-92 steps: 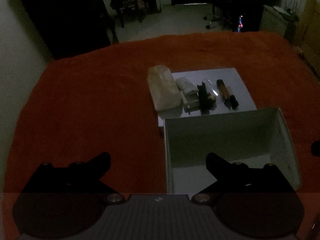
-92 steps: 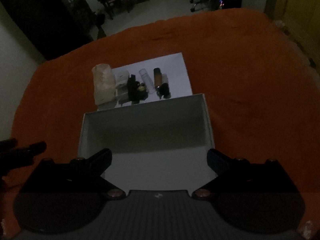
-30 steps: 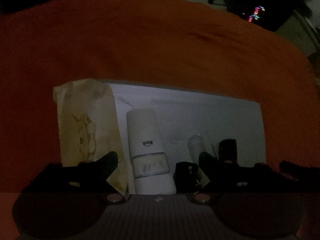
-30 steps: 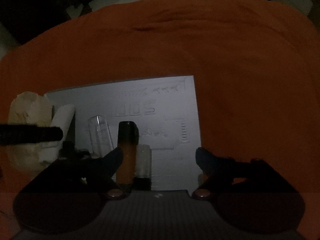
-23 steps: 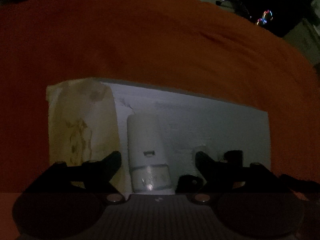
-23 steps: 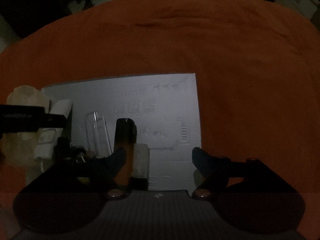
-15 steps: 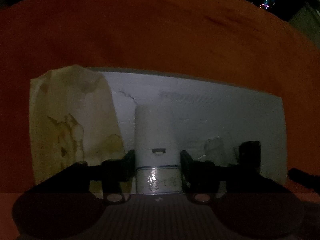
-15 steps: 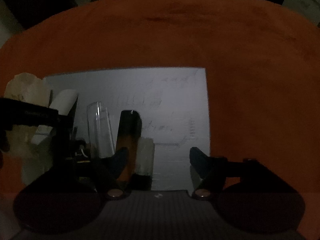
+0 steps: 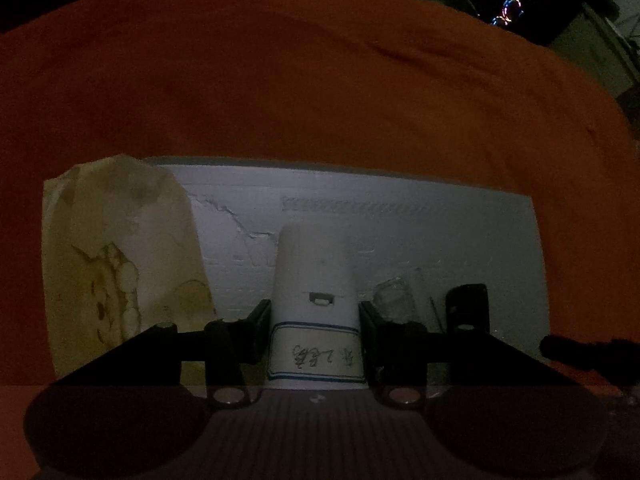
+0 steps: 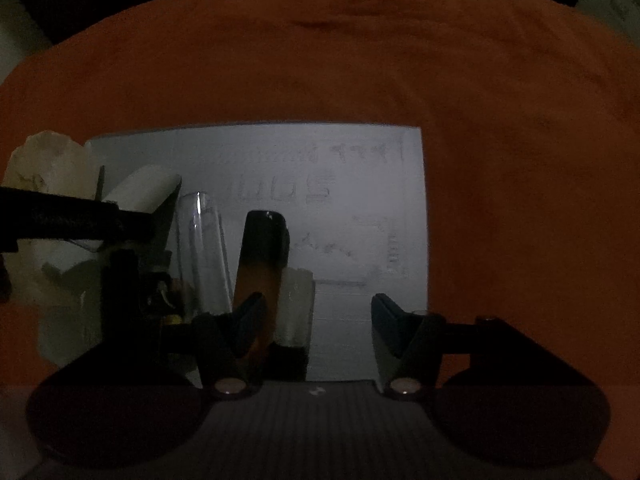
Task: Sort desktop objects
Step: 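Grasp the white remote with the left tool while the right tool grasps the small white cylinder, then lift the white remote with the left tool while the right tool lifts the white cylinder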
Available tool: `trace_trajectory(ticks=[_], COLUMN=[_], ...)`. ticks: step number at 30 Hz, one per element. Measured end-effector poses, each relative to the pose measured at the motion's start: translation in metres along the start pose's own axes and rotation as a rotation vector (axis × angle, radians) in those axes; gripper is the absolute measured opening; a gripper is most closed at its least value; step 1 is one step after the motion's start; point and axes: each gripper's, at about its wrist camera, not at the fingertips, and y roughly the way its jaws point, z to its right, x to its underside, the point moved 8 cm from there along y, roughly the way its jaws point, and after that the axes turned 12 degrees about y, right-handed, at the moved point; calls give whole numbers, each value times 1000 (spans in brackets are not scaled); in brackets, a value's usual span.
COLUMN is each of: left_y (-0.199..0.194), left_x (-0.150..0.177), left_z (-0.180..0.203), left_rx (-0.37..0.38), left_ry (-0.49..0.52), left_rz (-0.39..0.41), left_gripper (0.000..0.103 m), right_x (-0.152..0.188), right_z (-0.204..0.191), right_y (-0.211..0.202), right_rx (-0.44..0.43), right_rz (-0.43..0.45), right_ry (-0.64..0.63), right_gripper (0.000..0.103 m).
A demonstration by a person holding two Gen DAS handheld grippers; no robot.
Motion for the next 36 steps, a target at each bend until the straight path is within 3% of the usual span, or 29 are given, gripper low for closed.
trace_trajectory(ticks=[10, 14, 19, 20, 21, 22, 24, 30, 36], left_y=[7, 11, 14, 16, 16, 15, 14, 0, -24], left_x=[2, 2, 2, 1, 1, 0, 1, 2, 1], left_z=[1, 2, 5, 4, 4, 4, 2, 0, -2], left_rx=[-9, -14, -35, -35, -30, -32, -43, -32, -26], left_ry=[-5, -6, 17, 21, 26, 30, 31, 3, 6], left_rz=[-10, -15, -16, -13, -8, -6, 1, 27, 67], left_gripper=[40, 52, 50, 44, 41, 40, 40, 40, 39], right_x=[7, 4, 0, 0, 0, 0, -1, -2, -7], right_z=[5, 0, 0, 2, 3, 4, 8, 17, 22], right_y=[5, 5, 2, 1, -1, -2, -5, -14, -33], right_rx=[20, 57, 73, 74, 75, 76, 80, 45, 31], right_rz=[-42, -22, -31, -37, -44, -49, -52, -83, -47], right_ry=[-27, -92, -73, -70, -66, -63, -60, -7, 19], right_gripper=[59, 57, 52, 50, 43, 29, 22, 22, 21])
